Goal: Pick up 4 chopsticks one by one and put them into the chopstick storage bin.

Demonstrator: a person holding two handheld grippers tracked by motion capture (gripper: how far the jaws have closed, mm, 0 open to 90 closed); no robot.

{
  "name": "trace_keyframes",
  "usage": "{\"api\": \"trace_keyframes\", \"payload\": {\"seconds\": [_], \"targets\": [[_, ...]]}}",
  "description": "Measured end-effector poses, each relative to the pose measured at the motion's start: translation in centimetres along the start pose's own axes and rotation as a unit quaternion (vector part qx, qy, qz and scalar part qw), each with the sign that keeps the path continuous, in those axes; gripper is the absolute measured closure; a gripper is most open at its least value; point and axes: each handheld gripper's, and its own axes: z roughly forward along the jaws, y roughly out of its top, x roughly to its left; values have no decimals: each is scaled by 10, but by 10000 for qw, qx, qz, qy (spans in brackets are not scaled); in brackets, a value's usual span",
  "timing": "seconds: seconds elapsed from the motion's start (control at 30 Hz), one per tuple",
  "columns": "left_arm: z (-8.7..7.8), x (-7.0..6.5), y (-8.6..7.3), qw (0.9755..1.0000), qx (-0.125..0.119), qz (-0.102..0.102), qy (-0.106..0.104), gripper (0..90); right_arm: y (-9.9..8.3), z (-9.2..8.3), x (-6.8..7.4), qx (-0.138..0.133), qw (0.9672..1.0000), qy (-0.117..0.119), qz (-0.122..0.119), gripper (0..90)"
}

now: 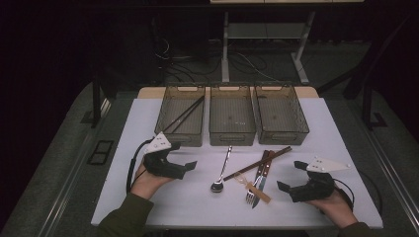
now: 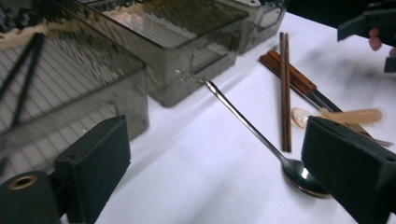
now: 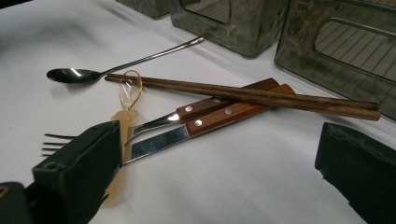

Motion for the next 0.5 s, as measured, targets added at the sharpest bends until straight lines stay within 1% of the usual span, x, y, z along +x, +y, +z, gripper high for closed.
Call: {"api": "trace_keyframes", "payload": {"seconds": [0.03,0.07,0.13,0.17,0.23,0.33,0.37,0.4,0.43,0.5], "targets": [[0,0,0,10000,0,0,0,45,0,0,0,1,10000,-2,8,10],[1,-2,-5,10000,56,53,-30,28,0,-1,0,0,10000,5,18,10],[1,-4,-7,9999,88,58,-38,0,0,-1,-1,-2,10000,10,25,10],[-1,-6,-12,9999,134,77,-54,0,0,-1,-1,-20,10000,11,27,10],[-3,-7,-16,9998,150,58,-74,0,1,-1,-2,-31,10000,44,63,10],[-4,-8,-20,9998,173,32,-54,0,1,0,-5,59,9999,98,77,10],[-5,-10,-24,9998,170,24,-110,0,2,0,-6,95,9999,128,61,10],[-5,-12,-26,9998,171,34,-117,0,3,0,-6,136,9998,145,49,10],[-5,-13,-27,9998,178,63,-114,0,4,0,-6,158,9998,143,-27,10],[-7,-15,-28,9998,151,111,-122,0,8,0,-4,203,9996,173,-98,10]]}}
